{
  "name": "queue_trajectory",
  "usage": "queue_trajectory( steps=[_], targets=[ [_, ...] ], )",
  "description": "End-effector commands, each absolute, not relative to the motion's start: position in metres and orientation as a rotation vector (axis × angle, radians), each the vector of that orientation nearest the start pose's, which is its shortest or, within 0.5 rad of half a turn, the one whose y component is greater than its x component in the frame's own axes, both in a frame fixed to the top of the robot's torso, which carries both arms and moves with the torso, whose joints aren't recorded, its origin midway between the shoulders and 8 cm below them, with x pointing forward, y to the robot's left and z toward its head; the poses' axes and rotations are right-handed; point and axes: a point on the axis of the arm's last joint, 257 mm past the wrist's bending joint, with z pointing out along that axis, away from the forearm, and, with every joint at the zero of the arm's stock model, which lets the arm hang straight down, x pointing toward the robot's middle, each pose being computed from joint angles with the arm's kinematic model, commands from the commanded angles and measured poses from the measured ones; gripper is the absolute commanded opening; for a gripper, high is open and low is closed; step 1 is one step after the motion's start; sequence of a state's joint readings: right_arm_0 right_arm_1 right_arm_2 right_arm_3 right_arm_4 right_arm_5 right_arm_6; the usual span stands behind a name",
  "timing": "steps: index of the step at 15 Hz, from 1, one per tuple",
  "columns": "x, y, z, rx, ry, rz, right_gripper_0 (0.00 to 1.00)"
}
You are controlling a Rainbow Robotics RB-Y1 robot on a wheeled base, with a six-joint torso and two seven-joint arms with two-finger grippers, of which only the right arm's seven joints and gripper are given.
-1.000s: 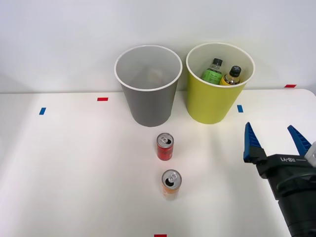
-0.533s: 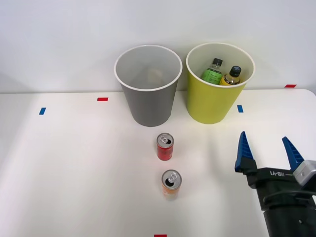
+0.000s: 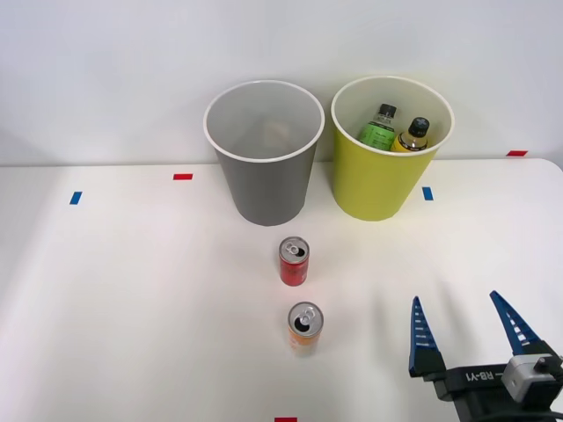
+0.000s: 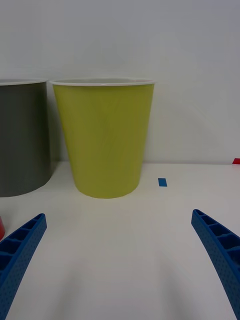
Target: Put cans in the gray bin, plastic bottles in the light green bin
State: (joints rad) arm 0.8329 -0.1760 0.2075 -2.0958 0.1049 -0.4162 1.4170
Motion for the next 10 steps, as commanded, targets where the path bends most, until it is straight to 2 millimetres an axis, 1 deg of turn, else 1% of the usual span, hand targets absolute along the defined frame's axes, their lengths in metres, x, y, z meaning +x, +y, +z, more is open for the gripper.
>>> queue_trajectory(
  steps=[1, 2, 5, 8, 10],
  targets=[
    [0.299, -0.226, -0.214, -0.147, 1.477, -0.04, 1.0],
    [0.296, -0.224, -0.217, -0.152, 1.487, -0.047, 1.0],
    [0.288, -0.216, -0.239, -0.149, 1.529, -0.029, 1.0],
    [0.279, -0.213, -0.253, -0.132, 1.5, -0.024, 1.0],
    [0.274, -0.214, -0.257, -0.121, 1.485, -0.026, 1.0]
  ],
)
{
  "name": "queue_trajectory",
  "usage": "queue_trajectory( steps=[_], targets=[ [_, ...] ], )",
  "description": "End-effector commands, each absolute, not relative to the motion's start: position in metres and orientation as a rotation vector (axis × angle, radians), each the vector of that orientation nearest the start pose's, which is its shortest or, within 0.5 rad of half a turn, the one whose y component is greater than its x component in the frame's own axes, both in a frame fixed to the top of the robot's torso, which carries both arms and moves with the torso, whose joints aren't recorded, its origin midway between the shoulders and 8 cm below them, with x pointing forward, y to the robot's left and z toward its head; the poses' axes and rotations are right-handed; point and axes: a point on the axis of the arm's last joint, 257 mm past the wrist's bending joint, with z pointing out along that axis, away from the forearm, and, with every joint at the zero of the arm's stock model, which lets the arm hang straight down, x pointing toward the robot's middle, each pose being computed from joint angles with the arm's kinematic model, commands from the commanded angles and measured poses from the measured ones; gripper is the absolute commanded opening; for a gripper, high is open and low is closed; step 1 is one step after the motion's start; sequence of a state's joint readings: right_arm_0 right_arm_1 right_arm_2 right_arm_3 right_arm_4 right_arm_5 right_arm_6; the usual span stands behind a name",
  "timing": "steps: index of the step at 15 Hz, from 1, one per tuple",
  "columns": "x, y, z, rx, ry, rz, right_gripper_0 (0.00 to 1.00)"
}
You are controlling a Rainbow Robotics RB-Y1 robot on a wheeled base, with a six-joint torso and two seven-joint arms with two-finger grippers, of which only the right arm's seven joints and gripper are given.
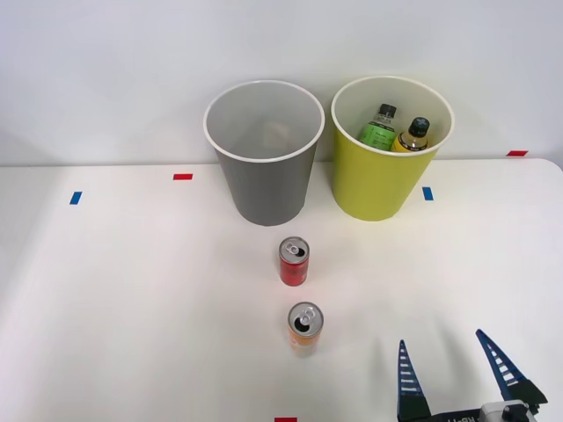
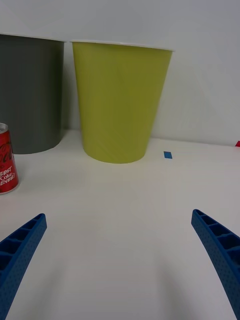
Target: Put cans in the gray bin, plastic bottles in the light green bin
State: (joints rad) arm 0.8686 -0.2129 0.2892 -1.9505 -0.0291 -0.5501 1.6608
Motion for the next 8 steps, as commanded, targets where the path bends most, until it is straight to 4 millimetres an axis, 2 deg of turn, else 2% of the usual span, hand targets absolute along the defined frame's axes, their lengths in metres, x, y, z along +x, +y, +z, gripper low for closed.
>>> queue_trajectory(
  steps=[1, 5, 8],
  targets=[
    [0.2715, -0.2143, -0.2582, -0.114, 1.476, -0.027, 1.0],
    [0.2643, -0.2197, -0.2612, -0.118, 1.485, -0.048, 1.0],
    [0.266, -0.218, -0.2602, -0.155, 1.478, -0.049, 1.0]
  ],
)
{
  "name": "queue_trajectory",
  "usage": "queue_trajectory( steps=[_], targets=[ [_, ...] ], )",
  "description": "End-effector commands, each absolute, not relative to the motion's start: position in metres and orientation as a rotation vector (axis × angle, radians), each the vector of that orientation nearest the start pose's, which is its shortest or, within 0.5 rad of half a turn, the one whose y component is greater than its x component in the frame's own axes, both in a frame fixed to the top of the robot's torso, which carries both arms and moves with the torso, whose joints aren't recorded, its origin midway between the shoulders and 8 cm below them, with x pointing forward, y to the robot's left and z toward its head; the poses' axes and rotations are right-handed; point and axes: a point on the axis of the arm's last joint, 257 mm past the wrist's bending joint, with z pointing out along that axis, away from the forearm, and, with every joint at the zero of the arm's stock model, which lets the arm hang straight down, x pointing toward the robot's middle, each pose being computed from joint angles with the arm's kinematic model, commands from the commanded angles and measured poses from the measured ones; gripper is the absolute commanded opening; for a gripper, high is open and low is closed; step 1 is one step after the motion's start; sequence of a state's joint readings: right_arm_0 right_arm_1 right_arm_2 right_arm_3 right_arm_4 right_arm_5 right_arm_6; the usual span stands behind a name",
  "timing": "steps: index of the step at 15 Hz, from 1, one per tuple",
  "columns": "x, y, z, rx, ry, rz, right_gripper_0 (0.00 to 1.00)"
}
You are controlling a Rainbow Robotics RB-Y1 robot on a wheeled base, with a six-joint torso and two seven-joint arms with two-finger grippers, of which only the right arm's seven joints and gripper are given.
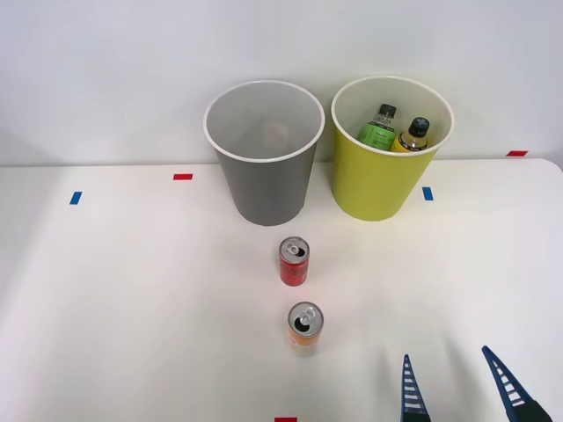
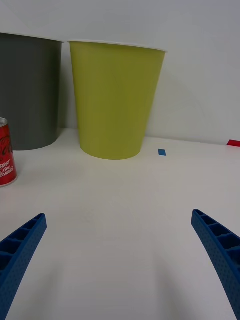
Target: Put cans in the gray bin, plastic bottles in the light green bin
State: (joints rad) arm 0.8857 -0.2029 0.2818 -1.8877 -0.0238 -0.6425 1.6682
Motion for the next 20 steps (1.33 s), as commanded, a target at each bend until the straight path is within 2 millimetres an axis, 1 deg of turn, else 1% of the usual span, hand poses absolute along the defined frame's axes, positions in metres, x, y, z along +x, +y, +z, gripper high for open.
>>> queue_trajectory(
  steps=[1, 2, 20],
  targets=[
    [0.2675, -0.2176, -0.2596, -0.16, 1.475, -0.047, 1.0],
    [0.2694, -0.2164, -0.263, -0.162, 1.489, -0.041, 1.0],
    [0.2694, -0.2164, -0.263, -0.162, 1.489, -0.041, 1.0]
  ],
)
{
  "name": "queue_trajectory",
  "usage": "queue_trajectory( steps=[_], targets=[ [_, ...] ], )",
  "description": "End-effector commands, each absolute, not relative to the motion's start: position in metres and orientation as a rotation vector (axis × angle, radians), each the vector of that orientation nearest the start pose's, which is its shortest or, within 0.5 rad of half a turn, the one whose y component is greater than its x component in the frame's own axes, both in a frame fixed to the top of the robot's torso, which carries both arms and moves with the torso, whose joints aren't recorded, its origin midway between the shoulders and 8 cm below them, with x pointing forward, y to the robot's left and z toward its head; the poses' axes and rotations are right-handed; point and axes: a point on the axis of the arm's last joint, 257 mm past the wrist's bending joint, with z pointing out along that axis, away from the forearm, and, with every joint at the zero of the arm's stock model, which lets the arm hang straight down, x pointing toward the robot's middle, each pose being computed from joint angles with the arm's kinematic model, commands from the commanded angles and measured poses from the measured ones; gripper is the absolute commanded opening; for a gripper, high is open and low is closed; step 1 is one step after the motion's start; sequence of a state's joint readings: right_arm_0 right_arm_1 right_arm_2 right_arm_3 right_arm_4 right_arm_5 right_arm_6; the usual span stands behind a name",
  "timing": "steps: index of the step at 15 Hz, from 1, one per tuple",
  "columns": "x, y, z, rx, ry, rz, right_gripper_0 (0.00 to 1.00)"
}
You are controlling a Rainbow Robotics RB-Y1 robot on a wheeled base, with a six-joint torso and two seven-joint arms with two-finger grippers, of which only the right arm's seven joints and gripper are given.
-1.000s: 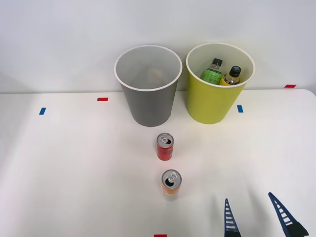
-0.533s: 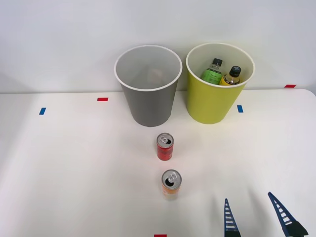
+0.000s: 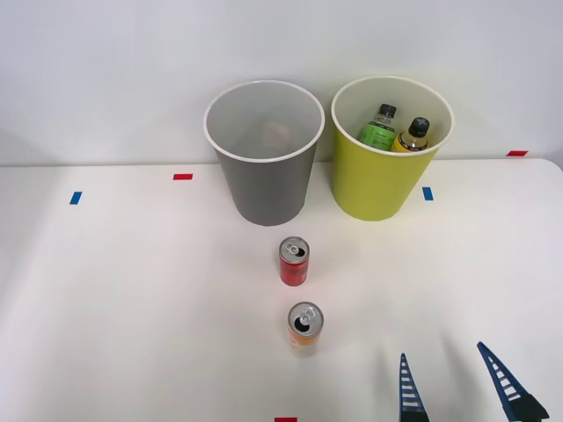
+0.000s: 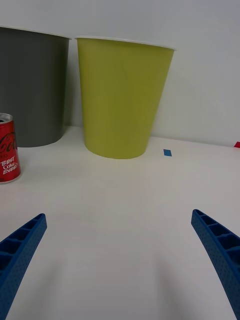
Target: Put cans in the gray bin, plastic bottles in the light green bin
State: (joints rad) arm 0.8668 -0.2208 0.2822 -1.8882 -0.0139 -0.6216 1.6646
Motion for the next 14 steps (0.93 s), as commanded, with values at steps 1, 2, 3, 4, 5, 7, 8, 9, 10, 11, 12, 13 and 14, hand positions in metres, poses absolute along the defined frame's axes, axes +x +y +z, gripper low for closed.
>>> queue_trajectory(
  steps=[1, 2, 3, 4, 5, 7, 8, 9, 10, 11, 12, 13, 14],
  targets=[
    [0.2694, -0.2164, -0.263, -0.162, 1.489, -0.041, 1.0],
    [0.2694, -0.2164, -0.263, -0.162, 1.489, -0.041, 1.0],
    [0.2694, -0.2164, -0.263, -0.162, 1.489, -0.041, 1.0],
    [0.2694, -0.2164, -0.263, -0.162, 1.489, -0.041, 1.0],
    [0.2694, -0.2164, -0.263, -0.162, 1.489, -0.041, 1.0],
    [0.2694, -0.2164, -0.263, -0.162, 1.489, -0.041, 1.0],
    [0.2694, -0.2164, -0.263, -0.162, 1.489, -0.041, 1.0],
    [0.2694, -0.2164, -0.263, -0.162, 1.489, -0.041, 1.0],
    [0.2694, -0.2164, -0.263, -0.162, 1.489, -0.041, 1.0],
    [0.2694, -0.2164, -0.263, -0.162, 1.489, -0.041, 1.0],
    [0.2694, -0.2164, -0.263, -0.162, 1.489, -0.041, 1.0],
    [0.2694, -0.2164, -0.263, -0.162, 1.489, -0.041, 1.0],
    [0.2694, -0.2164, -0.263, -0.162, 1.489, -0.041, 1.0]
  ],
)
